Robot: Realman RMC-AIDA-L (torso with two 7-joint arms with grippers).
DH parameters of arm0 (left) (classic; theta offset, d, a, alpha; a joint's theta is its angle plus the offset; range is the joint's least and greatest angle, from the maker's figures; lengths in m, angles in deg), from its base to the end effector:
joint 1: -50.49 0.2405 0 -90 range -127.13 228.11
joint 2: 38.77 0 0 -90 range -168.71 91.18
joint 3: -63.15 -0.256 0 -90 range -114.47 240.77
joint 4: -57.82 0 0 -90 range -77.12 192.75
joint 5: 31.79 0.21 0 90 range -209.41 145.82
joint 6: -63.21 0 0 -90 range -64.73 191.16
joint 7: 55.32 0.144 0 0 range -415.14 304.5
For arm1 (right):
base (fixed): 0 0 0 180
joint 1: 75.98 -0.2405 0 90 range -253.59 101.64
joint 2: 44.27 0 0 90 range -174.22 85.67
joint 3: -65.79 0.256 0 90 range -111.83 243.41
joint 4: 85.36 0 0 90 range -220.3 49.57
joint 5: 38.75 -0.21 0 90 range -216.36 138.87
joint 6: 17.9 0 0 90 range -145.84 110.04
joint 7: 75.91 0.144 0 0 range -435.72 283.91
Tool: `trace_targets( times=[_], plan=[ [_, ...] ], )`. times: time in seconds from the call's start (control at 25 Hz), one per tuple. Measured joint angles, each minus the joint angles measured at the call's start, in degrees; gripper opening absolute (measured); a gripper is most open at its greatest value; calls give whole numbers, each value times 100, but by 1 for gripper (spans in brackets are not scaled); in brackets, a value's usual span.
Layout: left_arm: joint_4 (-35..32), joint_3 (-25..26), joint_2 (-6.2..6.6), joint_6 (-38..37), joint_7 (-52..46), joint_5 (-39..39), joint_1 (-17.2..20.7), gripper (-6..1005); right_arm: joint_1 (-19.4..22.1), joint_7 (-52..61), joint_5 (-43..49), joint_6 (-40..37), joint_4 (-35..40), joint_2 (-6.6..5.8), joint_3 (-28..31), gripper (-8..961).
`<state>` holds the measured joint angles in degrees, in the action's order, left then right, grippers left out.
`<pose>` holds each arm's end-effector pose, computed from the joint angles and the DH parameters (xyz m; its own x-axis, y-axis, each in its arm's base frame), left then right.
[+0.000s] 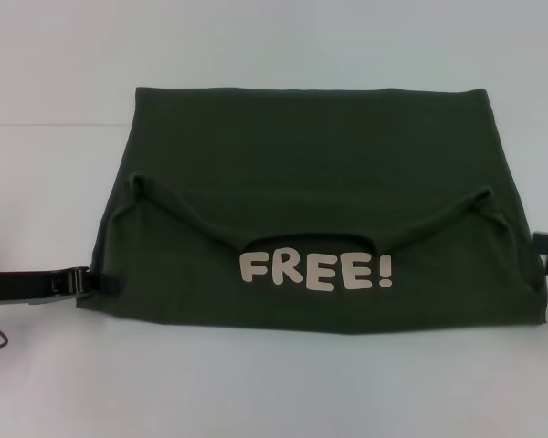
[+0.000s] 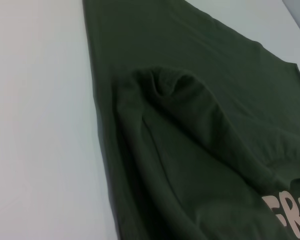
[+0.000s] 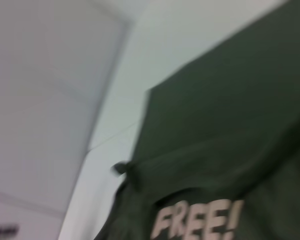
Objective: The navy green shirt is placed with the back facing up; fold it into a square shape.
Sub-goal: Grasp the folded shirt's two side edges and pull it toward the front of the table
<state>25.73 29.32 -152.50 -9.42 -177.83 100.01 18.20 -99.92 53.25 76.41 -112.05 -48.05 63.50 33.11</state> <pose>-0.3359 0.3504 0.0226 0.2595 0.8607 0.4380 0.9657 -0.2255 -0.1292 0.3303 0.3092 0.0938 0.0921 -0.8470 -0.5236 -0.9565 -0.2213 0.1898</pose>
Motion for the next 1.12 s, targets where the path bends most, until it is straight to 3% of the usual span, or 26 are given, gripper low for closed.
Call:
trace_targets(
  times=[0.12, 0.32, 0.72, 1.12],
  plan=[
    [0, 5, 1, -4, 55, 6, 6, 44, -68, 921, 242, 231, 29, -254, -49, 945],
    [0, 9, 1, -6, 100, 3, 4, 43, -358, 1460, 1169, 586, 40, -332, -27, 944],
    [1, 8, 1, -6, 99, -13, -8, 43, -761, 1564, 2113, 1189, -118, -76, -61, 945],
    [1, 8, -4, -6, 96, -15, -45, 42, -917, 1513, 2261, 1632, -212, 175, -155, 944]
  ],
)
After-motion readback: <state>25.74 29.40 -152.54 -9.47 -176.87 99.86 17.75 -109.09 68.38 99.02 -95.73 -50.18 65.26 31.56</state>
